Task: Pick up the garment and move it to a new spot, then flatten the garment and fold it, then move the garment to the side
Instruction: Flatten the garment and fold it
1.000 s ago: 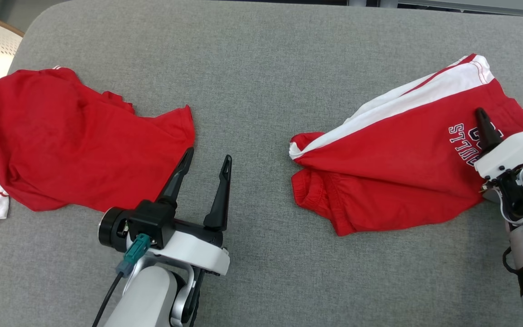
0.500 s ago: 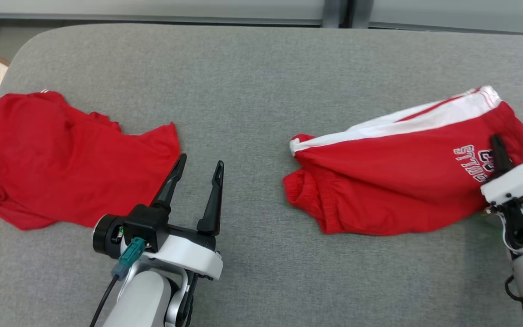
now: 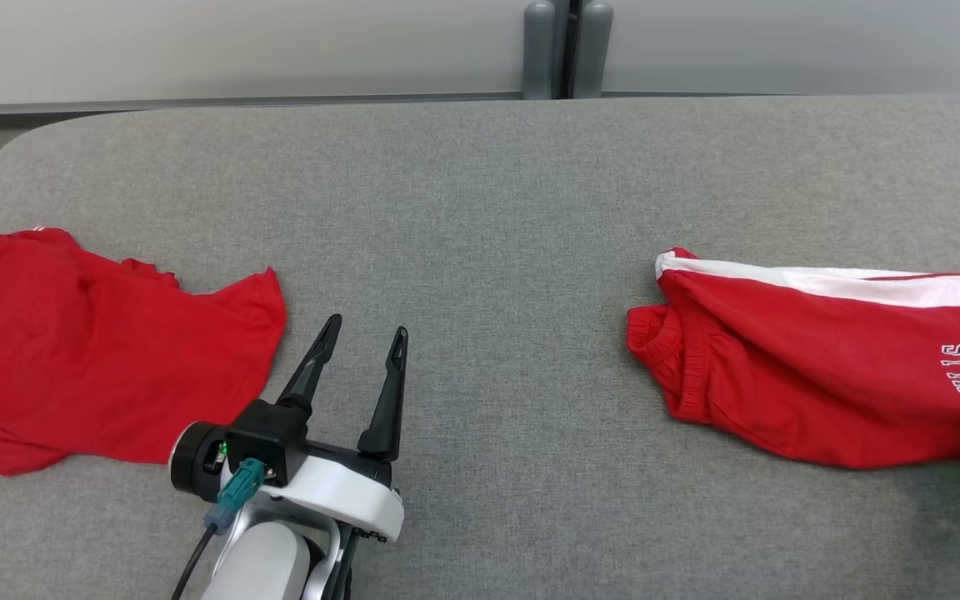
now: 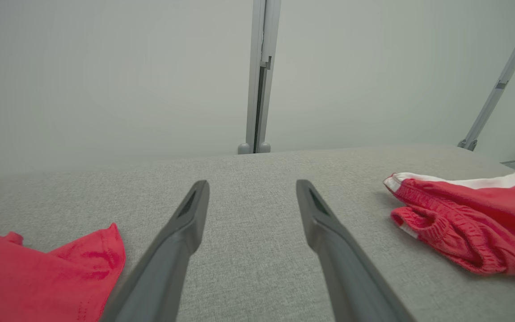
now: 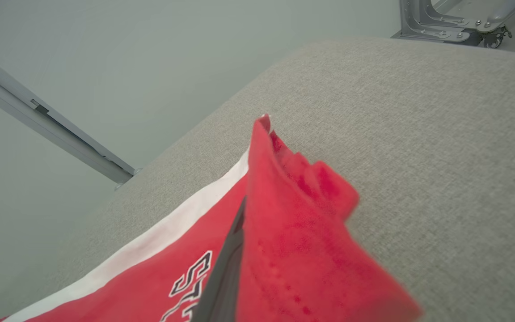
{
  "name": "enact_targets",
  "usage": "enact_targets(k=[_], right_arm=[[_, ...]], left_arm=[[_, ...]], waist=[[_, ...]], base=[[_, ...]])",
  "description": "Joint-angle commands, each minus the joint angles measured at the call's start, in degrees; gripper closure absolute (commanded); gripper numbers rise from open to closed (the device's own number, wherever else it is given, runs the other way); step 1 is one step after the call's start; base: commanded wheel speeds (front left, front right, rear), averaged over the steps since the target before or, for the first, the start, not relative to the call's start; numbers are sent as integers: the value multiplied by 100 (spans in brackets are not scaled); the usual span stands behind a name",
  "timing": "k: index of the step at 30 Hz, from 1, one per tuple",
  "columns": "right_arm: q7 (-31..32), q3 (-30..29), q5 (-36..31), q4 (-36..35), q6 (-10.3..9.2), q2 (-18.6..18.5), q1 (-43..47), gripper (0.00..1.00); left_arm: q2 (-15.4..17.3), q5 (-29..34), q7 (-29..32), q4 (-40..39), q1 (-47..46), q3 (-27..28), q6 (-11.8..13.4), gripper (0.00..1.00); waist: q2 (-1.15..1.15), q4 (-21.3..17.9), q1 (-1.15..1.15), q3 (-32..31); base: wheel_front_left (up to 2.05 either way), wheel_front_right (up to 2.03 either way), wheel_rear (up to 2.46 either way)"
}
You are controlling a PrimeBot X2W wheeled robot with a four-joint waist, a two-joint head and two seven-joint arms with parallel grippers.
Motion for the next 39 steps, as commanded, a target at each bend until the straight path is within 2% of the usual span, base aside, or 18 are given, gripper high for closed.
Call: enact_targets(k=[1,6,13,22,27,36,37,38,39], right_arm=[[-58,13,-49,4,0,-2,27,100],[-144,376,-125,-288,0,172,-66,100],[-119,971,90,-973,0,329,84,100],[155,2055,477,-2038,0,267,392,100],[223,2488,586,-2226,0,177,492,100],[267,3109,729,-2089,0,265,547,100],[278,3172,706,-2044,0,265,547,84],[265,3251,648,-2016,0,252,534,9],[237,3327,638,-2002,0,255,525,0]], left_arm=[[19,-21,-1,0,13,37,-22,0],[21,-18,-1,26,89,65,-62,0],[22,1,-1,33,243,109,-57,0],[19,-63,-1,50,459,177,-51,0],[21,-91,-1,49,520,186,-43,0],[19,-188,-1,12,534,138,21,0],[21,-193,-1,3,541,132,29,0],[20,-199,-1,-5,543,118,42,0],[20,-206,-1,-13,545,112,40,0]], waist=[[0,-34,0,-54],[0,-41,0,-228],[0,78,0,-484],[0,303,0,-677],[0,412,0,-712],[0,608,0,-677],[0,623,0,-668],[0,640,0,-654],[0,655,0,-641]], base=[[0,0,0],[0,0,0],[0,0,0],[0,0,0],[0,0,0],[0,0,0],[0,0,0],[0,0,0],[0,0,0]])
